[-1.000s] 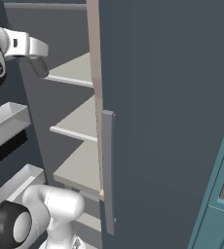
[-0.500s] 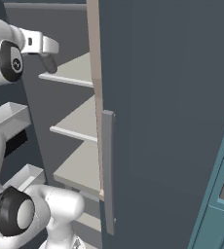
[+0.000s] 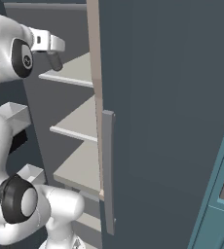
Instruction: Take the bottled waters from the counter and place them in the freezer to freeze. Close the freezer door after placing the bottles.
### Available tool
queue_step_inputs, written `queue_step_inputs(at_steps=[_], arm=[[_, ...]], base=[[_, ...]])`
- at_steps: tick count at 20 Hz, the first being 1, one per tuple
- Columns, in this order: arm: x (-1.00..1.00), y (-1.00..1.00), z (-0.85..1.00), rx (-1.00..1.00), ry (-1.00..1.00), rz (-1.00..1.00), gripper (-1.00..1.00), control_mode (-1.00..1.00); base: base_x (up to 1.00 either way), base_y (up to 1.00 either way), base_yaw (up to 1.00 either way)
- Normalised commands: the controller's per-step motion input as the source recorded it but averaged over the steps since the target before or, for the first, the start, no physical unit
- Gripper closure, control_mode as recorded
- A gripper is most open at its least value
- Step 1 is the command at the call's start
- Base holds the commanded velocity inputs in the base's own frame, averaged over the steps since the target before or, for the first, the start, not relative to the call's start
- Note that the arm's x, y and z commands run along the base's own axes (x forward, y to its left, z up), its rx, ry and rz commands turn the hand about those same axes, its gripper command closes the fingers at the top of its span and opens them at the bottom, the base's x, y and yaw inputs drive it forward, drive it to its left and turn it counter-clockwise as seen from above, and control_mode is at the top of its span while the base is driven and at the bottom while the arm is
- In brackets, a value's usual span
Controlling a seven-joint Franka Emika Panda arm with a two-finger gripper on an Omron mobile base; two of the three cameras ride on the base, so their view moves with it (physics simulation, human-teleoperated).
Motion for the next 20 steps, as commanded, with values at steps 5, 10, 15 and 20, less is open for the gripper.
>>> queue_step_inputs(at_steps=[5,10,15,20], arm=[[0.34,-0.15,-0.18,0.00,0.00,0.00,1.00,-1.00],[0.36,-0.19,-0.16,0.00,0.00,0.00,1.00,-1.00],[0.42,-0.14,-0.22,0.00,0.00,0.00,1.00,-1.00],[0.41,-0.08,-0.32,0.00,0.00,0.00,1.00,-1.00]], base=[[0.00,0.00,0.00],[0.00,0.00,0.00],[0.00,0.00,0.00],[0.00,0.00,0.00]])
